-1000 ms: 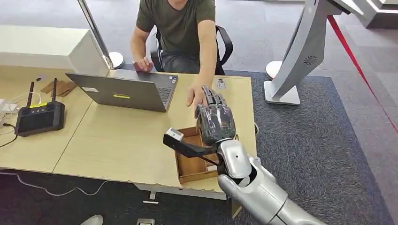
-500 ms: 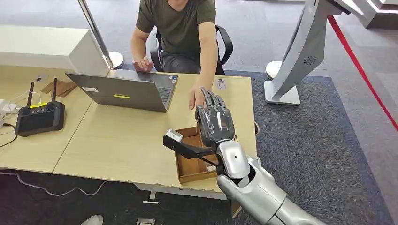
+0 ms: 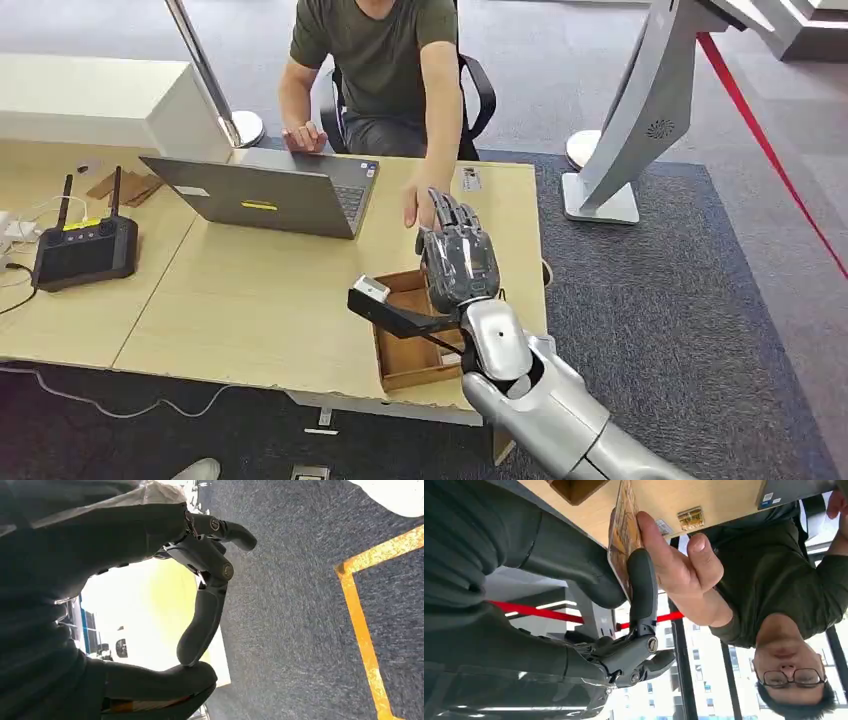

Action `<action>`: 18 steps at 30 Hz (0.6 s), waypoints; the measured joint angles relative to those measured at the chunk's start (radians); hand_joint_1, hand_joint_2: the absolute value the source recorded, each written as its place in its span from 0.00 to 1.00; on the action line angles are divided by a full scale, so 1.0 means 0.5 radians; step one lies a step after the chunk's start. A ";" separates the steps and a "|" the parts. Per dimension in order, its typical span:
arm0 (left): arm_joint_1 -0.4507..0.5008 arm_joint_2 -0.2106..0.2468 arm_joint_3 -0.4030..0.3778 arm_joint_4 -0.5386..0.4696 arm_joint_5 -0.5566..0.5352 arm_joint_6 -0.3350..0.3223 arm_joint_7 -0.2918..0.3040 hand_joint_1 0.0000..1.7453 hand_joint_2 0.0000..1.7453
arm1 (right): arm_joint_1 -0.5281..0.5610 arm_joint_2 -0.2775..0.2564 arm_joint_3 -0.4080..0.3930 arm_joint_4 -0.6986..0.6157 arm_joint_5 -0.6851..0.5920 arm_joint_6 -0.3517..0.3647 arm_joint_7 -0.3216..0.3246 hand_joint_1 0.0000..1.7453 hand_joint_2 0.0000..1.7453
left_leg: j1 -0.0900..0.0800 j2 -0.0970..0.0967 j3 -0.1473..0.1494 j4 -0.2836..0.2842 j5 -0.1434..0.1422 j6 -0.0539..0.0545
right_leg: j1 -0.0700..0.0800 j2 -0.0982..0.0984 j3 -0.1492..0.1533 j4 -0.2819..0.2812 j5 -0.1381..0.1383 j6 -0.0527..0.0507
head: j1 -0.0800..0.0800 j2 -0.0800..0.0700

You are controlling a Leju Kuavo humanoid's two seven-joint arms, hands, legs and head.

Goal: Pass the card to the sensor for recognition and then transmit it.

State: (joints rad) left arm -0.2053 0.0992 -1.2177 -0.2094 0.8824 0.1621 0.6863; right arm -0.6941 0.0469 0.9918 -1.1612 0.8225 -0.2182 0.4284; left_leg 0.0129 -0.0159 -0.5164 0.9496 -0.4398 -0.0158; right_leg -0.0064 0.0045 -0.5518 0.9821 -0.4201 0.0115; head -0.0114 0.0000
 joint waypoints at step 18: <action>0.000 0.000 -0.011 0.000 0.000 0.000 0.001 0.00 1.00 | -0.001 0.001 0.000 0.007 0.000 0.000 0.000 1.00 1.00 | 0.000 0.000 0.000 0.000 0.000 0.000 | 0.000 0.000 0.000 0.000 0.000 0.000 | 0.000 0.000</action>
State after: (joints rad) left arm -0.2054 0.0992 -1.2234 -0.2094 0.8824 0.1621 0.6866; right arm -0.6944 0.0473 0.9918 -1.1578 0.8225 -0.2182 0.4284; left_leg 0.0129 -0.0158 -0.5164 0.9496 -0.4398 -0.0158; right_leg -0.0064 0.0045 -0.5518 0.9821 -0.4201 0.0115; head -0.0114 0.0000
